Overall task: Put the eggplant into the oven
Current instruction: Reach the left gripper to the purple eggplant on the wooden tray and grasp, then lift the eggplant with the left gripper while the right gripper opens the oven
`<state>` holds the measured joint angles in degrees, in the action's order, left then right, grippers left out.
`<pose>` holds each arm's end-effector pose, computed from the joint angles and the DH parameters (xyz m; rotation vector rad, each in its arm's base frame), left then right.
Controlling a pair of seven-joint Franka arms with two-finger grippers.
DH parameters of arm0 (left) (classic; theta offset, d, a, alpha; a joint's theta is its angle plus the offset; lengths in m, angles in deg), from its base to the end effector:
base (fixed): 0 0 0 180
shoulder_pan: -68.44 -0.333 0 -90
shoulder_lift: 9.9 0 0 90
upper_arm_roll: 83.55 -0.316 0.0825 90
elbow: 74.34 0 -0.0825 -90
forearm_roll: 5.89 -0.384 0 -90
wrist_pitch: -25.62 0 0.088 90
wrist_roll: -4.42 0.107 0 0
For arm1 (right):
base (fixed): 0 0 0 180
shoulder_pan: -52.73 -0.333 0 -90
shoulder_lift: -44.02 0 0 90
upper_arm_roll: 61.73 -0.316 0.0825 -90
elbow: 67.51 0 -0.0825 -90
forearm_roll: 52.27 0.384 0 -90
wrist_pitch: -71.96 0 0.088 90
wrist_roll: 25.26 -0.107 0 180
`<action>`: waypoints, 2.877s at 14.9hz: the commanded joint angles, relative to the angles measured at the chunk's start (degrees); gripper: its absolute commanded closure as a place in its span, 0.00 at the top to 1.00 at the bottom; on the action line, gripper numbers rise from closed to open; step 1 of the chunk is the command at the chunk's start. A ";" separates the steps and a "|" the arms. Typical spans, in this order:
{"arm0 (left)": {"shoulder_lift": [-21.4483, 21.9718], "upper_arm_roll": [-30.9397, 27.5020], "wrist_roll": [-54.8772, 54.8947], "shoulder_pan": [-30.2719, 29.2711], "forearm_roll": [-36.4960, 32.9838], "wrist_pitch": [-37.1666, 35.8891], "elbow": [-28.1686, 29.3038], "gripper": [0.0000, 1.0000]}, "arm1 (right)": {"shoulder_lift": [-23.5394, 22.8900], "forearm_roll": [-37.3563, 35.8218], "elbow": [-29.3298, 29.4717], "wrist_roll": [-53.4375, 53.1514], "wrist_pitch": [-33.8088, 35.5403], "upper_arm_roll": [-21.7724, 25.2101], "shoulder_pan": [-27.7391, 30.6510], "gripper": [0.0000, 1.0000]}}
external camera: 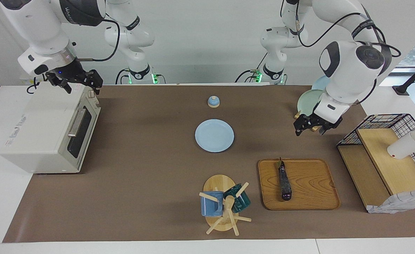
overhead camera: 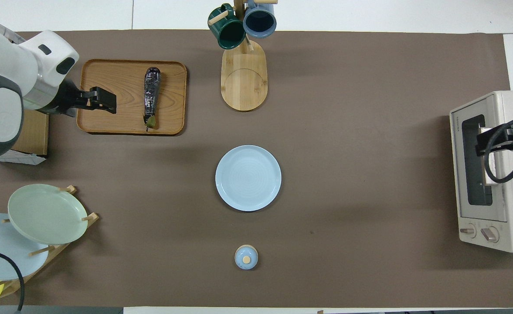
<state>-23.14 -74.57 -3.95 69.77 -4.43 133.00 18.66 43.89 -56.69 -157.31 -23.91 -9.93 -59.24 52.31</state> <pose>0.6250 -0.1073 0.4900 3.0784 -0.0339 0.0193 0.5386 -0.0286 0.6139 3.0608 -0.0277 -0.2185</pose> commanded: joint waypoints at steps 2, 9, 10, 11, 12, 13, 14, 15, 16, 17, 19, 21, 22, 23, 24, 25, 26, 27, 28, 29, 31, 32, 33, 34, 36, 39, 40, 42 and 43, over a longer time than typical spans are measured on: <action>-8.63 -0.19 1.86 2.18 0.22 5.89 -3.97 1.00 | 0.22 1.51 -0.29 -0.65 -0.20 -0.12 0.50 1.00; -20.24 -0.37 6.34 4.12 -0.57 14.79 -7.74 1.00 | 1.79 1.51 -5.29 -0.12 -6.86 -0.12 1.82 0.19; -20.69 -0.37 7.22 4.12 -1.27 15.75 -8.27 1.00 | 2.58 1.51 -6.78 0.31 -7.31 -0.12 2.60 0.00; -20.87 -0.37 7.84 4.03 -2.41 16.97 -8.19 1.00 | 2.76 1.51 -7.06 2.76 -7.23 -0.12 2.35 0.00; -20.95 -0.37 8.02 4.20 -3.29 18.03 -7.58 1.00 | 2.85 1.51 -7.15 4.43 -6.88 -0.12 2.17 0.00; -20.78 -0.28 8.02 4.38 -3.39 19.52 -6.01 1.00 | 2.94 1.51 -7.32 4.54 -6.71 -0.12 2.17 0.00; -20.69 -0.28 8.02 4.47 -3.39 20.40 -5.12 1.00 | 2.94 1.51 -8.02 4.45 -7.40 -0.12 2.61 0.00; -20.78 -0.37 8.02 4.56 -3.48 20.59 -4.94 1.00 | 2.94 1.16 -10.29 4.19 -9.76 -0.04 2.79 0.00; -20.69 -0.37 8.28 4.47 -3.56 20.85 -4.33 1.00 | 3.11 1.16 -13.44 2.45 -13.43 0.05 3.57 0.00; -20.52 -0.37 9.76 4.56 -3.56 20.85 -3.88 1.00 | 3.46 0.90 -16.00 -1.75 -15.91 0.05 4.45 0.00; -20.34 -0.37 10.65 4.47 -3.48 20.76 -3.36 0.99 | 2.94 -0.94 -17.25 -6.96 -16.46 0.05 4.28 0.00; -20.25 -0.37 10.83 4.47 -3.56 20.77 -3.26 0.83 | 2.50 -2.53 -19.01 -6.98 -18.91 -0.04 3.84 0.00; -20.17 -0.37 10.92 4.47 -3.56 20.77 -3.18 0.74 | 2.41 -3.75 -19.62 -6.54 -19.70 -0.04 3.84 0.00; -20.16 -0.37 11.18 4.56 -3.48 20.77 -2.92 0.72 | 2.41 -4.89 -20.06 -6.36 -20.32 -0.04 3.84 0.00; -19.99 -0.37 11.09 4.56 -3.48 21.03 -2.30 0.69 | 2.33 -5.60 -20.94 -5.84 -21.37 -0.04 4.10 0.00; -19.99 -0.37 11.18 4.56 -3.48 21.12 -2.21 0.68 | 2.32 -5.69 -21.56 -4.96 -22.08 -0.04 4.37 0.00; -19.99 -0.37 11.09 4.73 -3.48 21.12 -2.21 0.65 | 2.32 -5.78 -22.08 -3.48 -22.69 -0.04 4.46 0.00; -19.99 -0.37 11.09 4.91 -3.48 21.03 -2.21 0.57 | 2.32 -5.78 -22.44 -1.81 -23.57 -0.04 4.63 0.00; -19.99 -0.37 11.09 4.91 -3.48 20.68 -2.38 0.37 | 2.32 -5.87 -23.05 0.99 -24.54 -0.04 5.16 0.00; -19.99 -0.45 11.09 4.82 -3.48 20.07 -2.82 0.13 | 2.32 -5.96 -23.49 3.02 -25.15 0.05 5.68 0.00; -19.99 -0.45 11.27 4.12 -3.48 17.18 -5.27 0.00 | 2.32 -7.53 -23.67 4.97 -25.42 -0.03 5.86 0.00; -20.08 -0.63 11.36 3.94 -3.56 14.38 -7.11 0.00 | 2.32 -8.06 -23.67 6.02 -25.51 0.05 5.86 0.00; -19.99 -0.72 11.53 3.51 -3.13 12.44 -8.61 0.00 | 2.32 -8.15 -23.67 6.47 -25.51 -0.03 6.21 0.00; -19.29 -0.54 11.45 3.16 -2.60 11.46 -9.32 0.00 | 2.32 -8.16 -24.11 6.65 -25.51 -0.04 6.82 0.00; -15.87 -0.63 11.44 3.24 -0.59 8.22 -9.15 0.00 | 2.50 -8.16 -25.68 6.73 -26.99 -0.04 7.18 0.00; -10.16 -0.63 10.92 3.76 3.02 0.94 -8.45 0.00 | 2.68 -8.07 -27.19 6.74 -28.41 -0.12 7.80 0.00; -7.71 -0.46 10.57 4.03 3.11 -2.93 -7.41 0.00 | 2.68 -7.98 -27.45 6.56 -28.50 -0.12 7.62 0.00; -2.52 -0.10 8.30 5.69 3.99 -6.47 -3.98 0.00 | 2.50 -7.28 -27.97 6.12 -28.59 -0.21 7.10 0.00; -0.58 -0.10 6.63 7.09 5.12 -7.61 -2.49 0.00 | 2.41 -7.19 -28.67 6.12 -29.81 -0.21 6.75 0.00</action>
<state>-29.81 -74.15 5.45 74.27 -1.23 127.21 10.13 45.89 -64.10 -182.05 -18.51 -36.64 -58.93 58.54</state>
